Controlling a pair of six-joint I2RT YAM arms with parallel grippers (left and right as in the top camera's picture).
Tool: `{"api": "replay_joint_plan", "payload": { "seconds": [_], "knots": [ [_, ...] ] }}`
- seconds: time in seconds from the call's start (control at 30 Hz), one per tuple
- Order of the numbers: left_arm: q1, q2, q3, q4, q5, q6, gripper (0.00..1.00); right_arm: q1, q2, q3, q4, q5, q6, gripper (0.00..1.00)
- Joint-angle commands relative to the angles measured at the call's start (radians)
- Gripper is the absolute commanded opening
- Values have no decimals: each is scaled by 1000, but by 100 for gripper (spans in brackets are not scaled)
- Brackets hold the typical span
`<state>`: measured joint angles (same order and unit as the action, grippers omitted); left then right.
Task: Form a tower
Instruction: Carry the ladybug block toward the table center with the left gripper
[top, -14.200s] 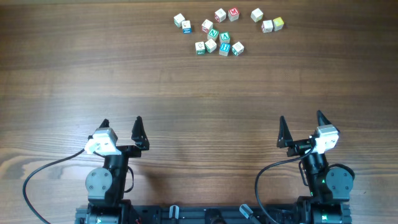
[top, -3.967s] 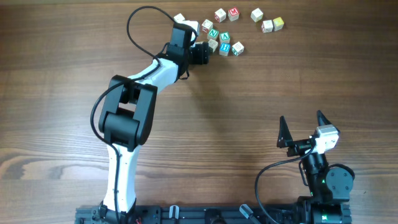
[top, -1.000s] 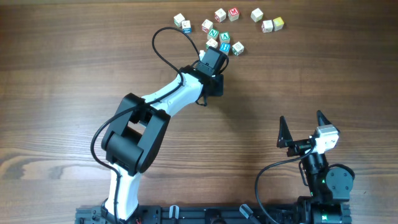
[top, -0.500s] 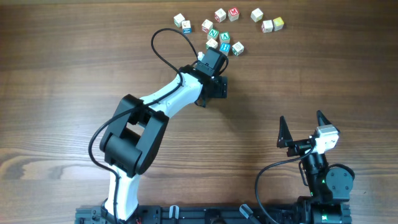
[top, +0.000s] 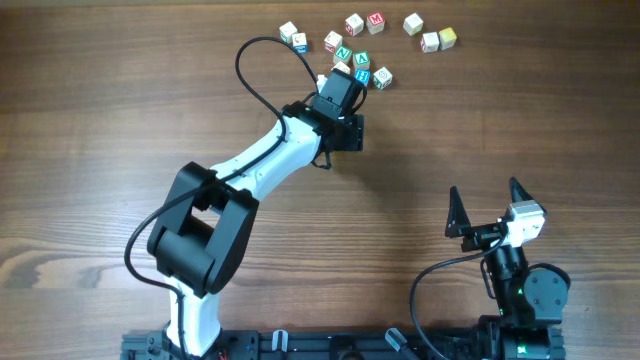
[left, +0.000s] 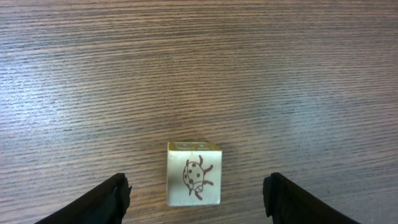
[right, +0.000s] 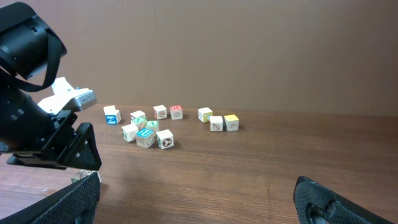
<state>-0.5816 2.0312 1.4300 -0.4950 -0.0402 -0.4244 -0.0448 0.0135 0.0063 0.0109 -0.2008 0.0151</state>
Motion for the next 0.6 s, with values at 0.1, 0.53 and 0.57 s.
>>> {"api": "replay_joint_plan", "payload": {
  "seconds": [0.1, 0.53, 0.57],
  "knots": [
    [1, 77, -5, 20, -6, 24, 61, -4, -3, -1, 3, 10, 13, 100],
    [1, 99, -5, 18, -6, -43, 28, -4, -3, -1, 3, 10, 13, 100],
    [1, 99, -5, 18, -6, -53, 28, -4, -3, -1, 3, 10, 13, 100]
  ]
}}
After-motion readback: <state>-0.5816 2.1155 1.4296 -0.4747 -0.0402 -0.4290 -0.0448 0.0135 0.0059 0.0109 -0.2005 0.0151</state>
